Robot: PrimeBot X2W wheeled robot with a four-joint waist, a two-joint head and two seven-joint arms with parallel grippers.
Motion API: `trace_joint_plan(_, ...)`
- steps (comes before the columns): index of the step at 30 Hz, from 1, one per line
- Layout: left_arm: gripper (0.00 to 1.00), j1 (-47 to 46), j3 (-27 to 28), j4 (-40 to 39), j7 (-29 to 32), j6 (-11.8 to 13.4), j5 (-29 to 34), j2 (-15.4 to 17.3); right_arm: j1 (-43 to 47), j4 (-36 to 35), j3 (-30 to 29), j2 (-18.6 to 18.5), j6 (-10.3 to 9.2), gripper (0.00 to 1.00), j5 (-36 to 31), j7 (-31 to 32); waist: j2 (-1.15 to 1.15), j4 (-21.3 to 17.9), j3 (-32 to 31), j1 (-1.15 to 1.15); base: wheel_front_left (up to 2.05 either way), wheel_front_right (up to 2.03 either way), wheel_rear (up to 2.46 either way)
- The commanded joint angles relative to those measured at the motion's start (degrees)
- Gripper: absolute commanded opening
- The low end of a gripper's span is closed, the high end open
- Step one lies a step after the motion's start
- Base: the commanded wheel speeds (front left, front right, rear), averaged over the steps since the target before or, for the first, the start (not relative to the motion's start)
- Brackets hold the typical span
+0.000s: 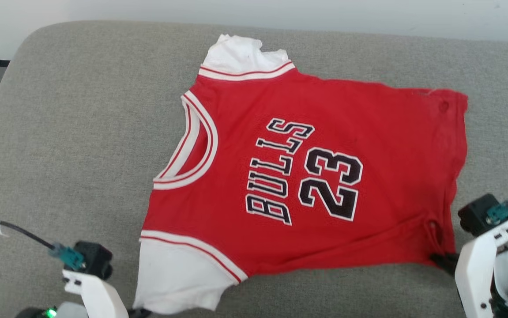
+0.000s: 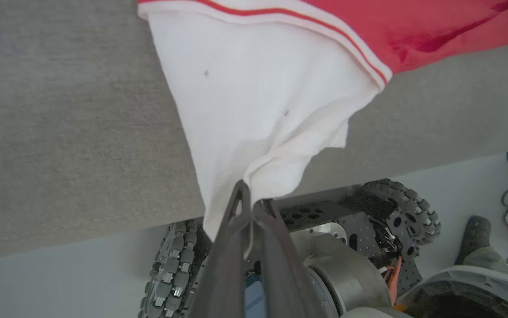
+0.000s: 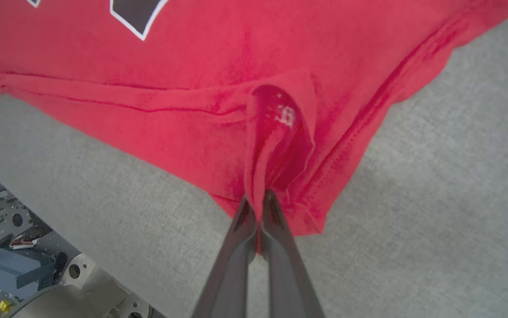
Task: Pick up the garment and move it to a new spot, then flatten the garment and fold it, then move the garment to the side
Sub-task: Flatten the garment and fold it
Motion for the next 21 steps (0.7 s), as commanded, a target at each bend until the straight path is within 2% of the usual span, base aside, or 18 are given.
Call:
trace_joint_plan(1, 0.00, 1.3, -0.4, -1.0, 0.2, 0.4, -0.6, 0.3, 1.5, -1.0, -0.4, -0.4, -0.02, 0.00, 0.8, 0.4, 0.00, -0.1, -0.1, 0.00, 0.00, 0.00, 0.00)
trace_joint_plan(7, 0.00, 0.1, 0.4, -3.3, 0.6, 1.2, 0.6, 2.6, 5.3, -3.4, -3.0, 0.4, -0.02, 0.00, 2.1, -0.3, 0.00, -0.2, -0.3, 0.00, 0.00, 0.00, 0.00)
trace_joint_plan(13, 0.00, -5.9, 3.9, -4.8, 0.3, 0.3, 4.6, 6.3, 6.2, -5.6, -8.5, 4.6, -0.02, 0.00, 0.2, -1.7, 0.00, -1.3, 0.6, 0.00, 0.00, 0.00, 0.00)
trace_joint_plan(16, 0.00, -10.2, 5.7, -4.1, 0.7, -1.5, 7.4, 7.2, 4.5, -6.9, -11.0, 7.5, -0.02, 0.00, -1.8, -2.0, 0.00, -2.0, 1.4, 0.00, 0.00, 0.00, 0.00)
trace_joint_plan(18, 0.00, -13.6, 6.6, -2.8, 1.2, -3.6, 9.3, 7.2, 3.2, -7.6, -12.1, 9.4, -0.02, 0.00, -3.6, -2.1, 0.00, -2.5, 2.0, 0.00, 0.00, 0.00, 0.00)
trace_joint_plan(21, 0.00, -18.6, 7.3, 0.6, 2.1, -7.0, 11.6, 5.4, 0.7, -7.8, -13.1, 12.3, -0.02, 0.00, -5.8, -1.9, 0.00, -3.2, 2.9, 0.00, 0.00, 0.00, 0.00)
